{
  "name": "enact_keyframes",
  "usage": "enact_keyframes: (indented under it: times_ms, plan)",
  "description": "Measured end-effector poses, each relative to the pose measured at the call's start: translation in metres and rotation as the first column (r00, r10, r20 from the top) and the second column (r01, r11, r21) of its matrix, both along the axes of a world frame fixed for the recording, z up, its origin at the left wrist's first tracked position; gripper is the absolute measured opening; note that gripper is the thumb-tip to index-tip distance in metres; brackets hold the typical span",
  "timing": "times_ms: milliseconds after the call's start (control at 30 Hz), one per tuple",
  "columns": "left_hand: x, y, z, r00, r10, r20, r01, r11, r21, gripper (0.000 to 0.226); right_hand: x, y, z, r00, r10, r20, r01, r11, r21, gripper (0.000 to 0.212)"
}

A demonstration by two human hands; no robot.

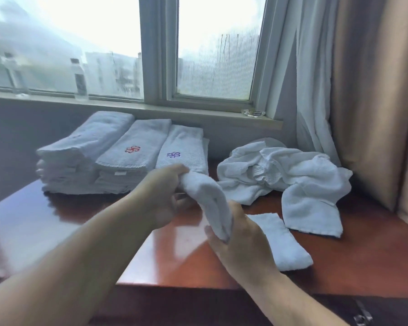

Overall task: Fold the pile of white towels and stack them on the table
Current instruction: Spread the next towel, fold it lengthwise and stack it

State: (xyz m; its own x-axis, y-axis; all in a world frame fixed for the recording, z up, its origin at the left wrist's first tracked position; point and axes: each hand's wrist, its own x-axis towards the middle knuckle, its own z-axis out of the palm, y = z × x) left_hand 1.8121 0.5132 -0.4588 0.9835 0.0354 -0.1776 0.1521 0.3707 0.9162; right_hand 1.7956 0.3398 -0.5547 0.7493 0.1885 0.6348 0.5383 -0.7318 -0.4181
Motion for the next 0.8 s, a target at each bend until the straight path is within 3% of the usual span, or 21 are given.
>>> enact_keyframes:
  times_ms: [100,200,233,300,367,433,500,567,800]
  plan:
    - [-0.007,0.012,0.023,0.991,0.051,0.122,-0.051,0.999,0.003,0.024,0.012,0.008,0.029,0.992,0.094,-0.086,-0.069,0.963,0.262,0.021]
    - [-0.009,0.035,0.028,0.951,0.113,0.286,-0.146,0.985,0.096,0.034,0.028,0.009,0.065,0.923,0.305,-0.235,-0.171,0.872,0.459,0.01]
    - [-0.008,0.045,0.024,0.929,0.133,0.345,-0.198,0.967,0.161,0.045,0.032,0.01,0.077,0.897,0.365,-0.247,-0.197,0.833,0.517,0.011]
    - [-0.005,0.064,0.014,0.892,0.133,0.433,-0.293,0.899,0.327,0.09,0.04,0.014,0.1,0.863,0.451,-0.229,-0.225,0.748,0.625,0.006]
    - [-0.003,0.081,0.004,0.896,0.035,0.442,-0.253,0.858,0.446,0.121,0.047,0.021,0.121,0.811,0.555,-0.185,-0.255,0.619,0.743,0.009]
    - [-0.002,0.095,-0.004,0.909,-0.138,0.394,-0.076,0.873,0.481,0.113,0.055,0.03,0.14,0.748,0.648,-0.141,-0.261,0.484,0.835,0.015]
    - [-0.003,0.103,-0.009,0.884,-0.302,0.357,0.11,0.876,0.47,0.079,0.062,0.041,0.157,0.694,0.712,-0.105,-0.245,0.371,0.896,0.023]
    - [-0.006,0.108,-0.009,0.879,-0.338,0.337,0.196,0.899,0.392,0.056,0.069,0.052,0.169,0.648,0.757,-0.085,-0.228,0.3,0.926,0.031]
    - [0.008,0.119,-0.029,0.902,-0.302,0.309,0.206,0.929,0.307,0.047,0.116,0.084,0.178,0.58,0.807,-0.112,-0.228,0.293,0.929,0.043]
